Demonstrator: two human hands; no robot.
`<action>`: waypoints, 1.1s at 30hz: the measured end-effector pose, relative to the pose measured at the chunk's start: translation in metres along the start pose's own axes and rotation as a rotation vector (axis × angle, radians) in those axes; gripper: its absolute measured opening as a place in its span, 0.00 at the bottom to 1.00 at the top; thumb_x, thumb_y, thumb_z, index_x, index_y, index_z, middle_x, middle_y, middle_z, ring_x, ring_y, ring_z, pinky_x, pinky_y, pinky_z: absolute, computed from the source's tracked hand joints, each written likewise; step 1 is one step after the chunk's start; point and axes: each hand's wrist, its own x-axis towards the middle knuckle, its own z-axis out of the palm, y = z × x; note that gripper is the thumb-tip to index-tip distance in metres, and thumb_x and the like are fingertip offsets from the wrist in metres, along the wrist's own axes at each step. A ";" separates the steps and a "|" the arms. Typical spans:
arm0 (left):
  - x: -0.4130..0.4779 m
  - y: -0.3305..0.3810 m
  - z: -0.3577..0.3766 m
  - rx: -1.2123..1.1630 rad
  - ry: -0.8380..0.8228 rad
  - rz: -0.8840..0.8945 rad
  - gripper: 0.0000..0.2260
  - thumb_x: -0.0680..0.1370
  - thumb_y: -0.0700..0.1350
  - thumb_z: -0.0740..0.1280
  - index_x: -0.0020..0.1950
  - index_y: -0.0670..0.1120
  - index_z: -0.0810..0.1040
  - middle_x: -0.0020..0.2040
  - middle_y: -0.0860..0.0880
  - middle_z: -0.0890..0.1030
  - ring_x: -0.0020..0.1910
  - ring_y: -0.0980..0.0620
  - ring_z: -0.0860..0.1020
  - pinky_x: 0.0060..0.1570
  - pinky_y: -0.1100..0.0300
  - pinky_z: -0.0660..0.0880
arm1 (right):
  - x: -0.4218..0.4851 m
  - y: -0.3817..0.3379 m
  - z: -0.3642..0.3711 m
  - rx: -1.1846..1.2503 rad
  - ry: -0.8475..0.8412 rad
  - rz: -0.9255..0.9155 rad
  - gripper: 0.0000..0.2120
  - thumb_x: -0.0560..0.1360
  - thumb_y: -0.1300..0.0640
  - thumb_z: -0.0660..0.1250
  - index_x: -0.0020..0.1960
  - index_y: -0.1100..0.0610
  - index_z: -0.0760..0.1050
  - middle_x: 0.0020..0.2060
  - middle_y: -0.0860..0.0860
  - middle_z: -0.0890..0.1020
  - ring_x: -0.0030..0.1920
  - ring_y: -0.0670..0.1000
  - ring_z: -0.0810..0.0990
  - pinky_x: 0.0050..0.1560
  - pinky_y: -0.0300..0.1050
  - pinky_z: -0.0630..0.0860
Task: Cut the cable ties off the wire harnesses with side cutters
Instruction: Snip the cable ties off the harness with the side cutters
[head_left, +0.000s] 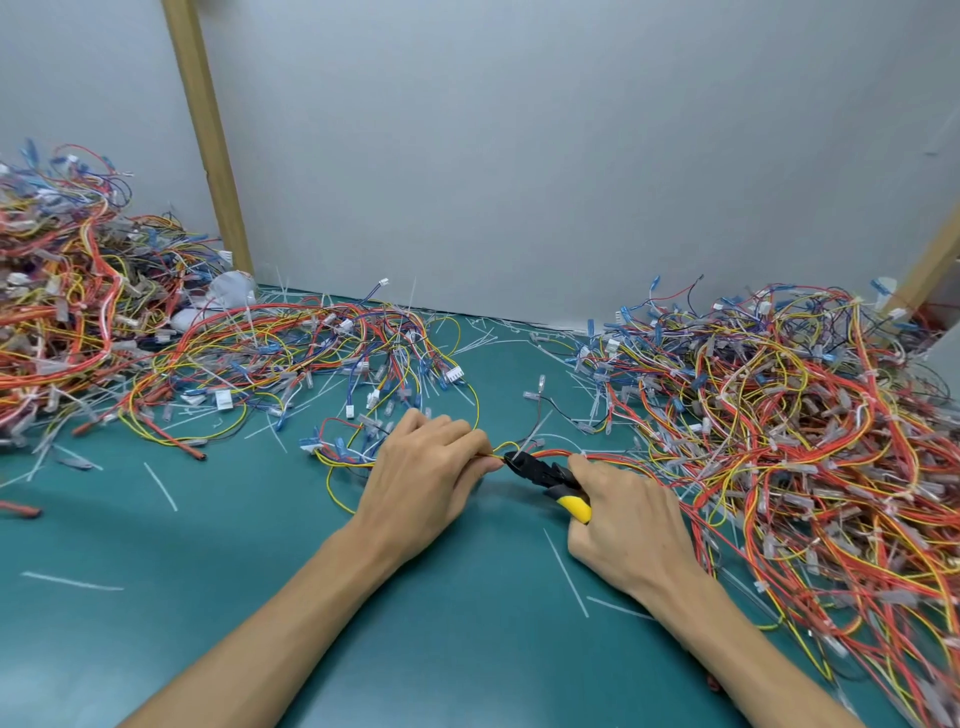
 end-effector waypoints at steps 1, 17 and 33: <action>0.000 0.000 0.000 -0.001 0.001 0.001 0.09 0.78 0.51 0.67 0.41 0.48 0.79 0.36 0.54 0.77 0.35 0.50 0.73 0.41 0.55 0.67 | 0.000 0.000 0.000 -0.003 -0.003 0.001 0.07 0.67 0.53 0.61 0.44 0.51 0.65 0.33 0.49 0.74 0.37 0.59 0.74 0.31 0.48 0.62; -0.001 0.004 -0.004 -0.087 -0.107 -0.115 0.09 0.79 0.52 0.66 0.42 0.49 0.76 0.37 0.55 0.79 0.31 0.48 0.70 0.38 0.57 0.67 | 0.001 0.001 0.002 -0.023 0.004 0.017 0.07 0.65 0.53 0.59 0.43 0.50 0.64 0.31 0.48 0.70 0.34 0.58 0.69 0.31 0.48 0.59; -0.003 -0.001 0.002 -0.105 -0.307 -0.115 0.12 0.82 0.51 0.53 0.44 0.51 0.72 0.36 0.53 0.79 0.37 0.46 0.72 0.47 0.57 0.66 | -0.001 0.001 0.005 -0.020 0.028 0.053 0.08 0.65 0.52 0.59 0.43 0.50 0.63 0.31 0.48 0.69 0.33 0.57 0.69 0.30 0.47 0.58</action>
